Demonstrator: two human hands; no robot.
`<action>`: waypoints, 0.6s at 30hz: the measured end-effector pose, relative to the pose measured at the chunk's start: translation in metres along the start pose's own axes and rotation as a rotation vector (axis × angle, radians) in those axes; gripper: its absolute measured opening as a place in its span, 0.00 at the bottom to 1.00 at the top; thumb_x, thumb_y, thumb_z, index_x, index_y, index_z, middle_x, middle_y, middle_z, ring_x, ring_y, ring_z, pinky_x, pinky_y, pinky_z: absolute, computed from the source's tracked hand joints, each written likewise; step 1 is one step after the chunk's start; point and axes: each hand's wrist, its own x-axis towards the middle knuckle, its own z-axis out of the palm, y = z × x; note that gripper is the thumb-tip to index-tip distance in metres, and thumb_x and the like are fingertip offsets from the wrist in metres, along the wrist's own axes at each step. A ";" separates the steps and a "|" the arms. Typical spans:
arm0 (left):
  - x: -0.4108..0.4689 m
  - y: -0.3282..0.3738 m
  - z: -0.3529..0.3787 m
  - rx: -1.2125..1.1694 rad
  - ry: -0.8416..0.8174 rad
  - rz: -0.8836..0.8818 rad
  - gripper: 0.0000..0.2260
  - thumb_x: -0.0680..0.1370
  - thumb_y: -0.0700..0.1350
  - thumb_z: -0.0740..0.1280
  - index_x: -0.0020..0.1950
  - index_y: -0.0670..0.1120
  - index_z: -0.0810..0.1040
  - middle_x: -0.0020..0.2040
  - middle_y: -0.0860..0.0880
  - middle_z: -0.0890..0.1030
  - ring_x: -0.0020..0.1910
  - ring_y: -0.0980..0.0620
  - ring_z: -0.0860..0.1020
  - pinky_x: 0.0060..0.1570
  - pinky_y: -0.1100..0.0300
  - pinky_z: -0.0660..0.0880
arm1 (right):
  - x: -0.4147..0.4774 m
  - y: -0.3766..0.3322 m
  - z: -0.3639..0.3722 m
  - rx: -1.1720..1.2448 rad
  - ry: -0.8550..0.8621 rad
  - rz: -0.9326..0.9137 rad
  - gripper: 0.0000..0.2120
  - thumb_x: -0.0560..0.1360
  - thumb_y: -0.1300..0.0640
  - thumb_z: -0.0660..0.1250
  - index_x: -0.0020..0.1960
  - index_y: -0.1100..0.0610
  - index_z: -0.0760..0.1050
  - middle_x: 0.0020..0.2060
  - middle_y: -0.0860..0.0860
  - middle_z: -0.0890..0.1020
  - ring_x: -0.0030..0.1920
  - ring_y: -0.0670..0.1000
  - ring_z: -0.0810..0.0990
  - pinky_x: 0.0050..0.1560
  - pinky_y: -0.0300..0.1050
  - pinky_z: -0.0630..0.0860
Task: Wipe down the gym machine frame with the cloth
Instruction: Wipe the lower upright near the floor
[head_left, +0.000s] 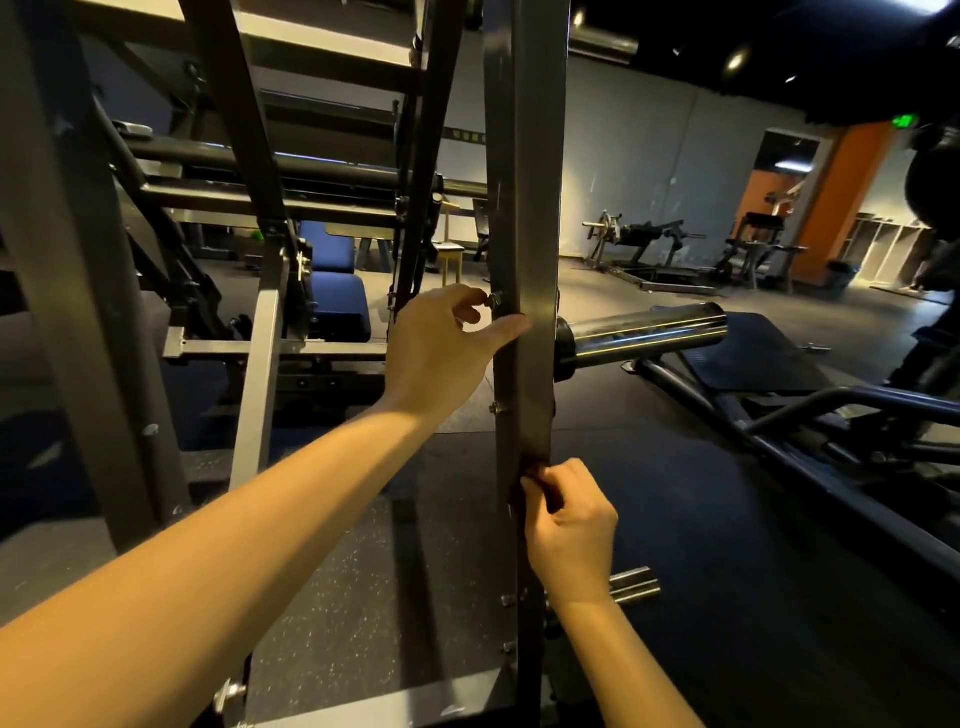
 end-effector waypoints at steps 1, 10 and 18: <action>-0.004 -0.001 0.001 -0.006 -0.008 -0.013 0.27 0.72 0.67 0.72 0.62 0.49 0.82 0.51 0.56 0.83 0.50 0.58 0.80 0.55 0.55 0.80 | 0.012 -0.010 -0.002 0.008 0.010 0.000 0.06 0.78 0.64 0.71 0.45 0.55 0.79 0.43 0.45 0.79 0.43 0.40 0.79 0.42 0.37 0.77; -0.034 -0.028 0.010 -0.024 -0.110 -0.095 0.19 0.75 0.59 0.74 0.59 0.48 0.84 0.53 0.54 0.83 0.51 0.57 0.79 0.53 0.62 0.75 | 0.007 -0.014 0.005 0.131 0.108 0.001 0.04 0.77 0.65 0.73 0.46 0.57 0.80 0.44 0.47 0.79 0.45 0.42 0.80 0.45 0.31 0.75; -0.049 -0.033 0.027 0.050 -0.239 -0.125 0.14 0.75 0.59 0.74 0.46 0.48 0.84 0.40 0.58 0.82 0.40 0.62 0.78 0.43 0.65 0.71 | -0.026 -0.004 0.010 0.212 0.084 0.426 0.06 0.78 0.62 0.71 0.46 0.51 0.80 0.42 0.45 0.82 0.45 0.41 0.82 0.47 0.42 0.83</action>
